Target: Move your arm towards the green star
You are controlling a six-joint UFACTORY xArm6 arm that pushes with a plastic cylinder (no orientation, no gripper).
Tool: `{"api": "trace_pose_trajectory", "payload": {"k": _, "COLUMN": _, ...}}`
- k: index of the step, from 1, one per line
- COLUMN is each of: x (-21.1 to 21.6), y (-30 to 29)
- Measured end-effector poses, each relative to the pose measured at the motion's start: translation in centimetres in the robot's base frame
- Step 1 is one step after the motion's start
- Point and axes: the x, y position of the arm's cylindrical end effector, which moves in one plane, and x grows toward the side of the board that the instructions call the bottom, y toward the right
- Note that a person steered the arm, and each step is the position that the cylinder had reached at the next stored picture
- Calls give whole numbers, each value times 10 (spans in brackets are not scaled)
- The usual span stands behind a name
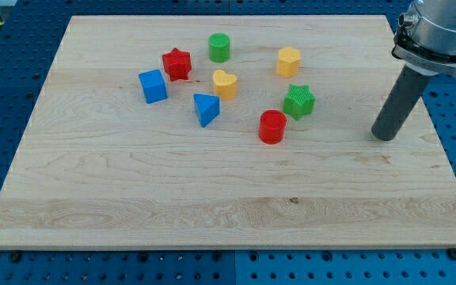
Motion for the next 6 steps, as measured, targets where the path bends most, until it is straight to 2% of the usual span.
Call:
{"api": "trace_pose_trajectory", "payload": {"k": 3, "x": -5, "y": 2}}
{"api": "trace_pose_trajectory", "payload": {"k": 4, "x": -32, "y": -16}}
{"api": "trace_pose_trajectory", "payload": {"k": 6, "x": -38, "y": -38}}
